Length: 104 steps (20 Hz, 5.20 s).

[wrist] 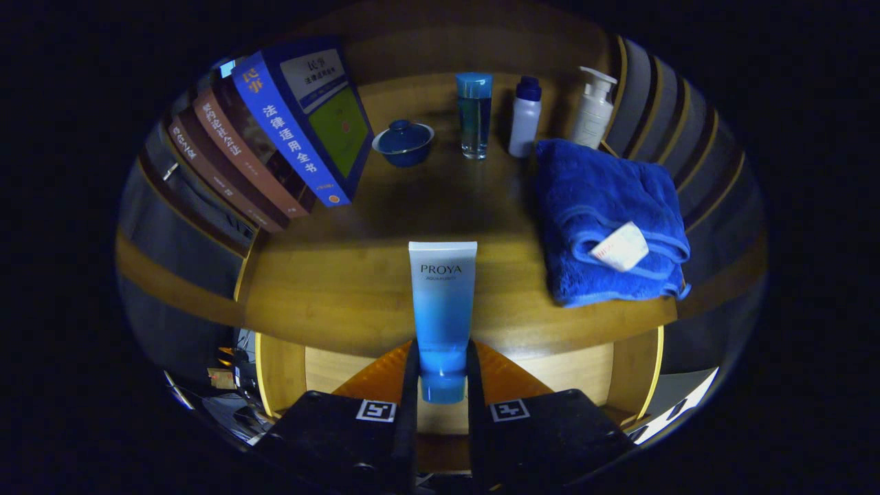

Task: Pull open the drawer, take out the items inside it, and place them on the countertop above the cabinet.

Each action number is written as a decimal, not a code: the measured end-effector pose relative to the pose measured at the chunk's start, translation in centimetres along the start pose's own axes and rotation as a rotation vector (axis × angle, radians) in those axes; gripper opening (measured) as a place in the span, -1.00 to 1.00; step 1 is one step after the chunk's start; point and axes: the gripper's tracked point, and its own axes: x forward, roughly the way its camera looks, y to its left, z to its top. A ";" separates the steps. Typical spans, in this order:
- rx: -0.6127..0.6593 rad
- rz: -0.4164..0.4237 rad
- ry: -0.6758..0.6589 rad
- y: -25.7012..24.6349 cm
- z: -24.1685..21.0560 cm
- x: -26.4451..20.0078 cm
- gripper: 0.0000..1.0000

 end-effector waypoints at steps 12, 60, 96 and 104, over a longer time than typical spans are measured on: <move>0.003 -0.010 0.016 -1.6 2.5 3.3 -0.13; -0.040 -0.085 -1.102 0.4 -21.1 -17.3 0.99; -0.017 -0.023 -0.861 -1.6 -19.5 -1.1 1.00; -0.026 -0.031 -0.849 -1.5 -15.7 1.1 1.00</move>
